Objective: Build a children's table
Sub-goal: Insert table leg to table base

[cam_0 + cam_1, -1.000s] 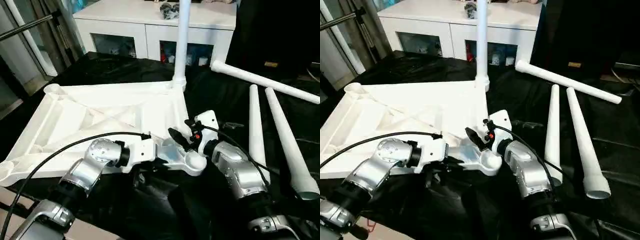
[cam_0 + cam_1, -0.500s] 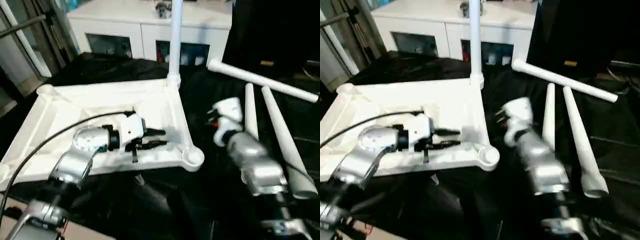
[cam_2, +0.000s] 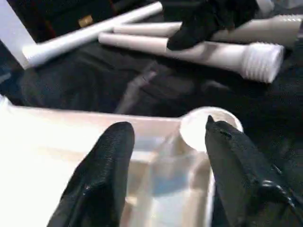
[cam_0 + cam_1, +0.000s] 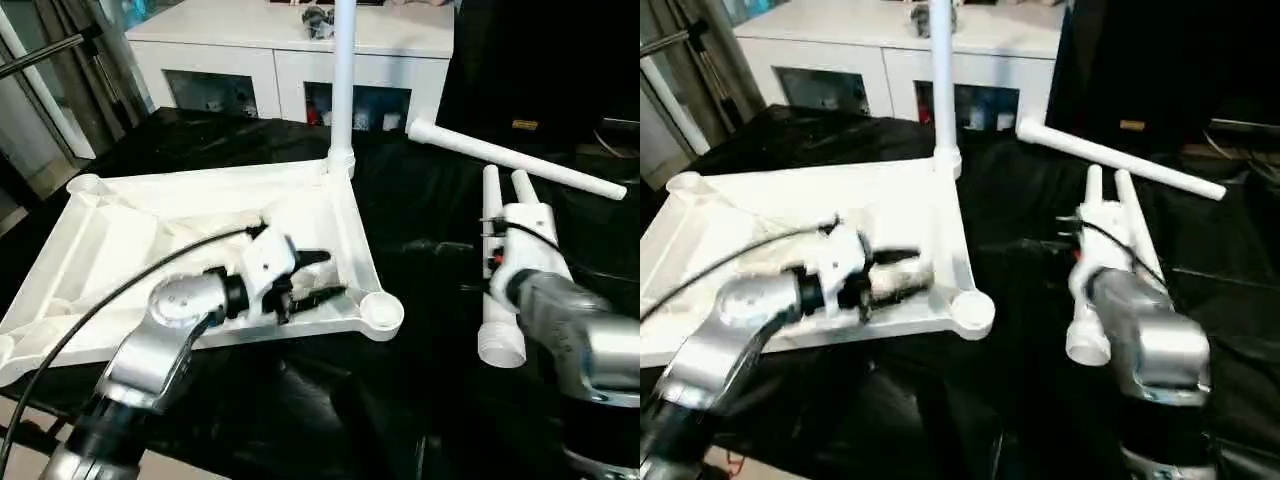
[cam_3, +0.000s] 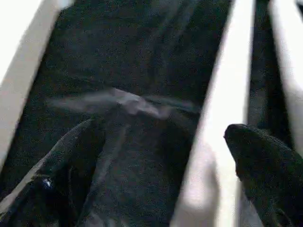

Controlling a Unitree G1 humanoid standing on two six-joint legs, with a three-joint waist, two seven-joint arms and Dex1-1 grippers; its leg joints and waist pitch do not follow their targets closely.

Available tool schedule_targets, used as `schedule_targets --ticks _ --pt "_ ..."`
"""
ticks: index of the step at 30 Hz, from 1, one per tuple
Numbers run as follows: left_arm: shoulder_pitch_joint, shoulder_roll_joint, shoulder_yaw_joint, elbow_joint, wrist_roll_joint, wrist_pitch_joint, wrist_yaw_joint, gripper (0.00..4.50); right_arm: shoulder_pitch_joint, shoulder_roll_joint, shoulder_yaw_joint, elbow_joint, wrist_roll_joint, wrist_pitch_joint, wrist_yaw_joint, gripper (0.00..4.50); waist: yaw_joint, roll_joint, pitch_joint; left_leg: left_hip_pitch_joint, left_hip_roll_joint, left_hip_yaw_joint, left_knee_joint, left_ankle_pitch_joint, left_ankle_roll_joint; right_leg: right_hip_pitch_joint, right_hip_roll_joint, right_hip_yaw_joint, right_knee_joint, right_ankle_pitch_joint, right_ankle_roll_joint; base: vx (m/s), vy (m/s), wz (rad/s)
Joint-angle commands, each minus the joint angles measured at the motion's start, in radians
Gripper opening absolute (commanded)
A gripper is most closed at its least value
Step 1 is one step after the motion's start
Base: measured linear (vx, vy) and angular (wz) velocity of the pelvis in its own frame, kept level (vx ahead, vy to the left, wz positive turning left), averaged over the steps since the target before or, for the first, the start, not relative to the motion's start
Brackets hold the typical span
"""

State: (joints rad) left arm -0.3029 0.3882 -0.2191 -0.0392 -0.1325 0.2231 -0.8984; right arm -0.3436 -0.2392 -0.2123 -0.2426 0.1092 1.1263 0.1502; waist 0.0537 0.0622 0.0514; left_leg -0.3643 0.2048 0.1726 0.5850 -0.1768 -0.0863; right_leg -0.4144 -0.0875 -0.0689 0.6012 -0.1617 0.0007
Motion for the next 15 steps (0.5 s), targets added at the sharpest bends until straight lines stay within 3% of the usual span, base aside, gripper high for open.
schedule_targets --ticks 1,5,7,15 --pt "0.008 0.017 -0.011 -0.054 -0.015 0.036 -0.011 3.10 0.001 0.005 -0.019 -0.040 0.002 0.060 -0.017 4.50 0.001 -0.006 -0.065 0.010 0.004 0.002 -0.066 -0.222 -0.021 0.048 -0.030 0.038 -0.079 -0.347 -0.116 0.000 0.000 0.00" --pt "0.024 0.037 -0.020 -0.095 -0.011 0.083 -0.011 3.38 0.007 0.004 -0.038 -0.062 0.003 0.149 -0.018 4.50 -0.001 -0.004 -0.062 0.011 0.000 0.000 -0.067 -0.255 -0.030 0.046 -0.028 0.037 -0.085 -0.399 -0.093 0.000 0.000 0.00" --pt "0.031 0.046 -0.018 -0.117 -0.017 0.103 -0.010 3.51 -0.003 0.011 -0.059 -0.065 0.022 0.260 -0.013 4.50 -0.001 -0.004 -0.063 0.011 -0.001 -0.001 -0.067 -0.251 -0.032 0.046 -0.028 0.037 -0.086 -0.407 -0.084 0.000 0.000 0.00" --pt "0.037 0.068 -0.024 -0.144 -0.011 0.131 -0.007 4.22 -0.009 -0.016 -0.043 -0.049 0.021 0.407 -0.010 4.50 0.002 -0.005 -0.067 0.010 -0.001 -0.002 -0.065 -0.218 -0.040 0.048 -0.028 0.038 -0.082 -0.374 -0.082 0.000 0.000 0.00"
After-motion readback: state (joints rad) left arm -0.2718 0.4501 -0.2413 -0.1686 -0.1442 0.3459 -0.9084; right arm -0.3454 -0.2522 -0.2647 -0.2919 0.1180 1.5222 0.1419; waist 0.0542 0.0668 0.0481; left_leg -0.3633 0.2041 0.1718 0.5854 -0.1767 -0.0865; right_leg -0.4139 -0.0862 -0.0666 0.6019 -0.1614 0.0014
